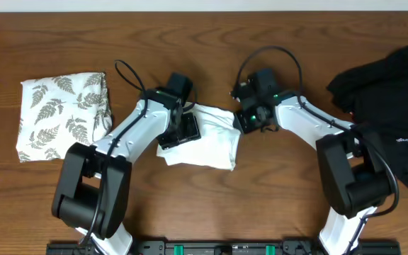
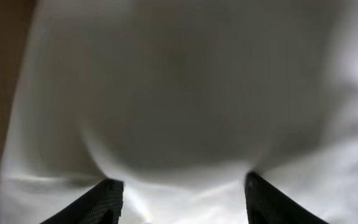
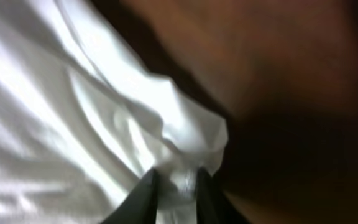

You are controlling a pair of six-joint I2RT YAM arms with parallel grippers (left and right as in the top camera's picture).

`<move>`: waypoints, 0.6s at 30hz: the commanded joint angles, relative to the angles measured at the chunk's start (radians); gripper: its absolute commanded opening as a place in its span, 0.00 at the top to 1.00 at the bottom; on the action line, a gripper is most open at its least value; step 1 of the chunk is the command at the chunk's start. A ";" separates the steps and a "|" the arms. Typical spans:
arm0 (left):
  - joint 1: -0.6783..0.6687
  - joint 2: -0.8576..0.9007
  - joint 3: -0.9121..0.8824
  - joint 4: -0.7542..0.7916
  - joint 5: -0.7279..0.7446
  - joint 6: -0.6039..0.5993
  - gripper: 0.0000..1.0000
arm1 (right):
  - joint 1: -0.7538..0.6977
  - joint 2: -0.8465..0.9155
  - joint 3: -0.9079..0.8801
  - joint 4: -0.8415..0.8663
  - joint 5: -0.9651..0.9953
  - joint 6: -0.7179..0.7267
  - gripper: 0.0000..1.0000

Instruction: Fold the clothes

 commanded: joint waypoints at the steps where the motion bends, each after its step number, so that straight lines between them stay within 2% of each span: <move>1: 0.028 0.005 0.007 0.022 -0.062 0.026 0.36 | -0.002 0.032 -0.034 -0.119 0.002 -0.011 0.78; 7: 0.101 0.005 0.007 0.113 -0.066 0.046 0.36 | 0.015 0.032 -0.034 -0.291 -0.069 -0.011 0.78; 12: 0.142 0.005 0.007 0.171 -0.051 0.045 0.36 | 0.053 0.032 -0.034 -0.343 -0.150 -0.011 0.79; 16: 0.159 0.004 0.007 0.174 0.053 0.061 0.36 | 0.093 0.032 -0.034 -0.335 -0.174 -0.011 0.82; 18: 0.164 0.000 0.008 0.171 0.117 0.098 0.32 | 0.102 0.032 -0.034 -0.323 -0.174 -0.011 0.84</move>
